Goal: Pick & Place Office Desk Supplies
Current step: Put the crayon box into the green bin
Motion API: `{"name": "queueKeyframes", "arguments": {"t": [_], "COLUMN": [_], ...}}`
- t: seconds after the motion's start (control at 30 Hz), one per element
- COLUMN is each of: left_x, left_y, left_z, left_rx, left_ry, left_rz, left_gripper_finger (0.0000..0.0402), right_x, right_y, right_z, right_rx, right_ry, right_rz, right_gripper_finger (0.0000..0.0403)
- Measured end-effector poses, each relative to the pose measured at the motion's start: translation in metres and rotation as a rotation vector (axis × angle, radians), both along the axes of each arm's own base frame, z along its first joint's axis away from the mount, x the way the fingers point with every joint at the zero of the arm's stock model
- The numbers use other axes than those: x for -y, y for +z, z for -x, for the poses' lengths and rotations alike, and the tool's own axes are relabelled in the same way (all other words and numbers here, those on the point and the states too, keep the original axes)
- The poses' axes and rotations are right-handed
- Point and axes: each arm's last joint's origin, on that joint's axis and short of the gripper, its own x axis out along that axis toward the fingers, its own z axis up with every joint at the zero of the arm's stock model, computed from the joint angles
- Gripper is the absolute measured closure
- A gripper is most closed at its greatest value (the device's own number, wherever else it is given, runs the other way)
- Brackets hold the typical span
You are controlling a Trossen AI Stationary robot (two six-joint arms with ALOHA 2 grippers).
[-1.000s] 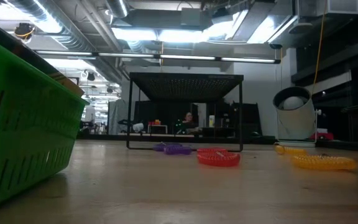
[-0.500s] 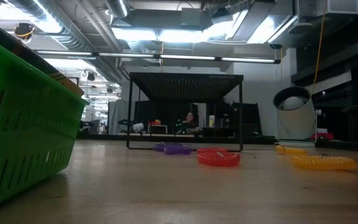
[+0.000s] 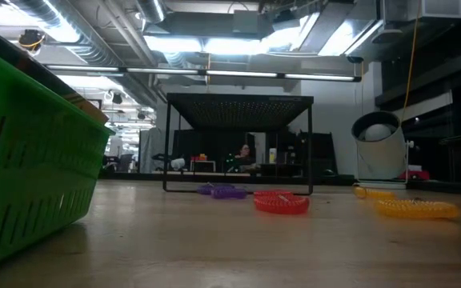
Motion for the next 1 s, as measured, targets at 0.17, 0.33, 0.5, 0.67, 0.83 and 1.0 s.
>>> {"name": "queueKeyframes", "arguments": {"t": [0.17,0.33,0.5,0.67,0.83,1.0], "left_x": [-0.004,-0.01,-0.013,-0.014,-0.013,-0.009], "left_y": [0.001,0.001,0.002,0.001,0.002,0.002], "left_z": [-0.004,-0.008,-0.01,-0.012,-0.011,-0.008], "left_rx": [0.005,0.002,0.002,-0.001,0.004,0.017], "left_ry": [-0.017,-0.01,-0.021,-0.022,-0.021,0.025], "left_rz": [0.018,0.023,0.024,0.022,0.021,0.007], "left_gripper_finger": [0.04,0.04,0.04,0.04,0.04,0.04], "right_x": [0.0,0.0,0.0,0.0,0.0,0.001], "right_y": [0.002,0.002,0.002,0.002,0.002,0.002], "right_z": [0.0,0.0,0.0,0.0,0.0,0.0], "right_rx": [0.02,0.025,0.024,0.024,0.024,0.02], "right_ry": [0.01,0.01,0.01,0.009,0.006,-0.016], "right_rz": [0.0,-0.001,-0.002,-0.005,-0.006,-0.007], "right_gripper_finger": [0.0186,0.0186,0.0186,0.0217,0.0283,0.029]}}
